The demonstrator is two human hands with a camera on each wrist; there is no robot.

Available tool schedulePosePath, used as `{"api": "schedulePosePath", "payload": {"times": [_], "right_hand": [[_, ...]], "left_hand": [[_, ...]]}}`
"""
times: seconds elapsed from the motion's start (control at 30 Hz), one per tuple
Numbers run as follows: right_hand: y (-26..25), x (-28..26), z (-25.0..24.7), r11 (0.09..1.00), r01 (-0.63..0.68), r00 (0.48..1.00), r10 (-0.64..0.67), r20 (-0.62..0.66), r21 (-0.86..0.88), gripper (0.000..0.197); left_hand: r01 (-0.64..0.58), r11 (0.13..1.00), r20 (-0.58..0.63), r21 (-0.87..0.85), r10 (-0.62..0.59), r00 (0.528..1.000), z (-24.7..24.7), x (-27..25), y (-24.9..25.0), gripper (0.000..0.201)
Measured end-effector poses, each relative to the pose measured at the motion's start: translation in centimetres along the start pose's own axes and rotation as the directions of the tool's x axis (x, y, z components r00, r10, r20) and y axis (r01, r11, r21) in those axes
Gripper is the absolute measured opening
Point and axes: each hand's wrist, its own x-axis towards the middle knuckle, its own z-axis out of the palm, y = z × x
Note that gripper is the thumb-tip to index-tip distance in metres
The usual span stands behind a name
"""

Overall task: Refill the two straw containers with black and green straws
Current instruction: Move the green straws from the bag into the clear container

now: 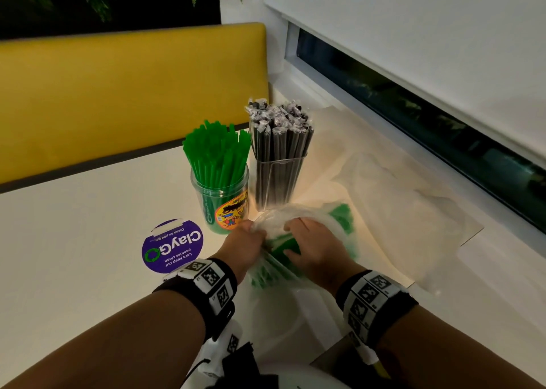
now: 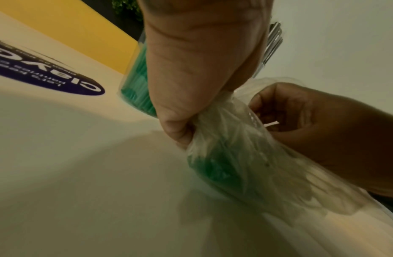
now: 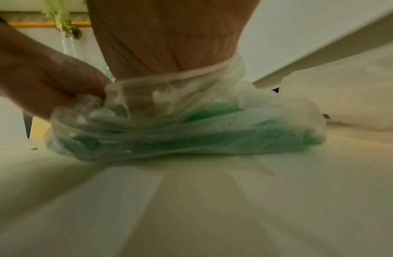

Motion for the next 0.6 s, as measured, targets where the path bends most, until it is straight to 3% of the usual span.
{"api": "schedulePosePath", "payload": {"times": [0.07,0.13,0.23,0.33,0.4,0.47,0.53,0.6], "right_hand": [[0.3,-0.5,0.6,0.994,0.075,0.990,-0.084,-0.110,-0.084,0.018],[0.6,-0.7,1.0,0.981,0.134,0.980,-0.152,-0.125,-0.139,0.012],[1.5,-0.7,1.2,0.975,0.164,0.978,-0.181,-0.104,-0.151,0.017],[1.8,-0.6,1.0,0.972,0.154,0.986,-0.162,-0.034,-0.178,0.025],[1.1,-0.1,0.8,0.975,0.109,0.992,-0.093,0.088,-0.193,0.031],[0.4,0.5,0.4,0.981,-0.023,0.982,0.058,0.179,-0.194,0.033],[0.3,0.8,-0.2,0.982,-0.120,0.965,0.150,0.213,-0.146,0.033],[0.5,0.7,-0.9,0.981,-0.130,0.962,0.159,0.221,-0.141,0.033]], "left_hand": [[-0.029,0.999,0.004,0.030,0.029,1.000,0.1,-0.2,0.1,0.034],[-0.016,1.000,0.024,0.026,0.016,1.000,0.0,-0.3,0.3,0.049],[-0.015,0.997,0.048,0.072,0.012,0.999,-0.2,-0.6,0.7,0.049],[-0.047,0.995,0.115,0.090,0.036,0.993,-0.3,-1.0,1.3,0.032],[-0.068,0.992,0.173,0.103,0.049,0.984,-0.2,-1.2,1.4,0.034],[-0.105,0.981,0.212,0.162,0.070,0.975,-0.2,-1.2,1.3,0.040],[-0.151,0.964,0.208,0.217,0.105,0.972,-0.2,-1.0,1.1,0.042],[-0.203,0.938,0.151,0.281,0.166,0.975,-0.2,-0.5,1.0,0.038]]}}
